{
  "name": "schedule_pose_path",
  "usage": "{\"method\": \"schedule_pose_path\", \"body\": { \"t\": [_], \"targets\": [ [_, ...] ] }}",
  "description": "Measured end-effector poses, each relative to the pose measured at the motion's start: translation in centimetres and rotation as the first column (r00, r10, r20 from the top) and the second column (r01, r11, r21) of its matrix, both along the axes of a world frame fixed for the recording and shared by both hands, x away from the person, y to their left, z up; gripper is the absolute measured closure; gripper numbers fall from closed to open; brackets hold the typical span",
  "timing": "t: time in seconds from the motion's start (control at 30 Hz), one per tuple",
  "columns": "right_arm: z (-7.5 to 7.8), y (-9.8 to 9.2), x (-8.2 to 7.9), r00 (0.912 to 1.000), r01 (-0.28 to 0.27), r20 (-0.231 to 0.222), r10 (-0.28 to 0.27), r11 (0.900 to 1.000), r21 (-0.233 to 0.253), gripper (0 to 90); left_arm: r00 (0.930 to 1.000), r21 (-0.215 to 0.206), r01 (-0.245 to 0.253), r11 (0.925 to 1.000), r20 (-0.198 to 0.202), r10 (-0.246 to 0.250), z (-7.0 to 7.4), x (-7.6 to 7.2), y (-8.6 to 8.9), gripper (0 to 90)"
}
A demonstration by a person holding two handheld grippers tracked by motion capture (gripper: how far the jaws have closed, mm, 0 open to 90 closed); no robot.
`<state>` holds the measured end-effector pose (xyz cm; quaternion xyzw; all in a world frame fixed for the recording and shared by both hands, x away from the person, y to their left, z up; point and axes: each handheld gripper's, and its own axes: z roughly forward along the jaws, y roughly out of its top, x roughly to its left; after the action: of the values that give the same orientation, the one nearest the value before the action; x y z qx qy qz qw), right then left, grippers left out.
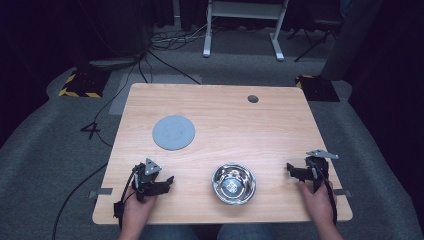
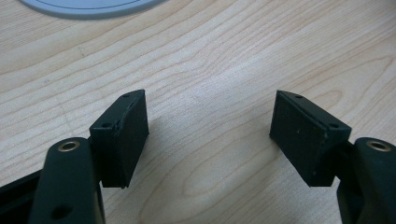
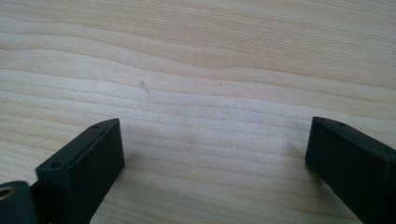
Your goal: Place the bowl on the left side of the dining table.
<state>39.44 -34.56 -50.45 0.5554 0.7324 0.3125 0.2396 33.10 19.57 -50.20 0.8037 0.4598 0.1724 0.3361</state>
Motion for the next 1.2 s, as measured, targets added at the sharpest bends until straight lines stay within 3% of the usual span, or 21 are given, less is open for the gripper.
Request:
{"method": "schedule_pose_path", "body": {
  "t": [0.67, 0.73, 0.87, 1.0, 1.2],
  "targets": [
    [0.0, 0.0, 0.0, 1.0, 0.0, -0.001, 0.0, 1.0, -0.001, 4.3, 1.0, 0.007, 0.001, 1.0, -0.004, -0.001, 0.1, -0.1, 0.1, 28.0],
    [0.0, 0.0, 0.0, 1.0, 0.0, 0.001, 0.0, 1.0, 0.0, 4.3, 0.9999, -0.012, -0.009, 0.9999, -0.015, 0.008, 0.2, -0.1, 0.4, 30.4],
    [0.0, 0.0, 0.0, 1.0, 0.001, -0.001, -0.001, 1.0, -0.001, 4.3, 0.9981, -0.117, -0.041, 0.9922, -0.05, 0.036, 0.9, 0.0, 1.2, 34.6],
    [0.0, 0.0, 0.0, 1.0, 0.0, 0.0, 0.0, 1.0, -0.002, 4.3, 0.9986, -0.105, -0.049, 0.9933, -0.025, 0.046, 1.9, -0.3, 1.4, 34.3],
    [0.0, 0.0, 0.0, 1.0, 0.001, -0.001, -0.001, 1.0, -0.001, 4.3, 0.9985, -0.14, -0.054, 0.9887, 0.004, 0.055, 3.4, -0.8, 1.9, 31.7]
  ]
}}
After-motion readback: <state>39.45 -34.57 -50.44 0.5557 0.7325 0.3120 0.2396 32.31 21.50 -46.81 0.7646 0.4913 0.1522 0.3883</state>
